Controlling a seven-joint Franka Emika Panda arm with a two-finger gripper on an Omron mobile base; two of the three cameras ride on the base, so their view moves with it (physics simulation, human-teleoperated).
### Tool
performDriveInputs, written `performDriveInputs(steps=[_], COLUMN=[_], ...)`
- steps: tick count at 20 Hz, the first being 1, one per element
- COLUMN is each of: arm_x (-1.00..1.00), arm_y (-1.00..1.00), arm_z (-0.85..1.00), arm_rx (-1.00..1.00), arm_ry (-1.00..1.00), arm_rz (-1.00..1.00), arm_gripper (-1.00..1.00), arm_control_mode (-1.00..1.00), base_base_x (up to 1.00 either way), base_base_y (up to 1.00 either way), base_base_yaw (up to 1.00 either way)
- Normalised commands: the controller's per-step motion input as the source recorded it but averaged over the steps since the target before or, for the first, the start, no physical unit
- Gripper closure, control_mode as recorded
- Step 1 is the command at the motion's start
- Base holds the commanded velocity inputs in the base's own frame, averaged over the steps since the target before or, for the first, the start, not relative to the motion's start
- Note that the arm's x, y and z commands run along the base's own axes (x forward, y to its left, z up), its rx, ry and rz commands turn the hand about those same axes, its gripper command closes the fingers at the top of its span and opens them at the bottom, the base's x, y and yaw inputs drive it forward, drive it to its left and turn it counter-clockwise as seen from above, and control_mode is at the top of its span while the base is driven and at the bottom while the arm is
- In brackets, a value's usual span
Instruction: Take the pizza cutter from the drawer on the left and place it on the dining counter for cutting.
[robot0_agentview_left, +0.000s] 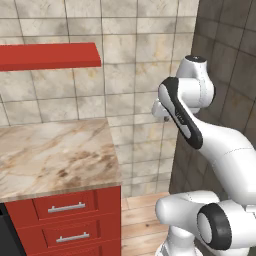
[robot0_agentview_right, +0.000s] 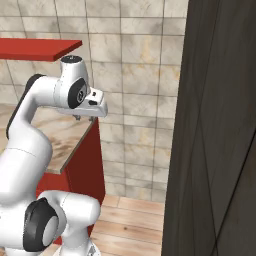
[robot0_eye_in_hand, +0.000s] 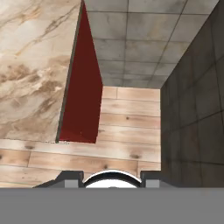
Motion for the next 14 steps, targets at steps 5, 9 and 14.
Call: performDriveInputs(steps=[5,9,14], arm_x=[-0.23,-0.65,-0.58], arm_y=[0.19,0.91,1.0], arm_z=[0.0,-0.17,-0.19], arm_rx=[-0.02,-0.13,-0.21], arm_ry=[0.0,-0.07,-0.06], arm_rz=[0.0,0.06,0.09], arm_gripper=[-1.0,-1.0,-1.0], arm_control_mode=[-1.0,-1.0,-1.0], base_base_x=[0.0,0.0,0.0], base_base_y=[0.0,0.0,0.0], base_base_yaw=[0.0,0.0,0.0])
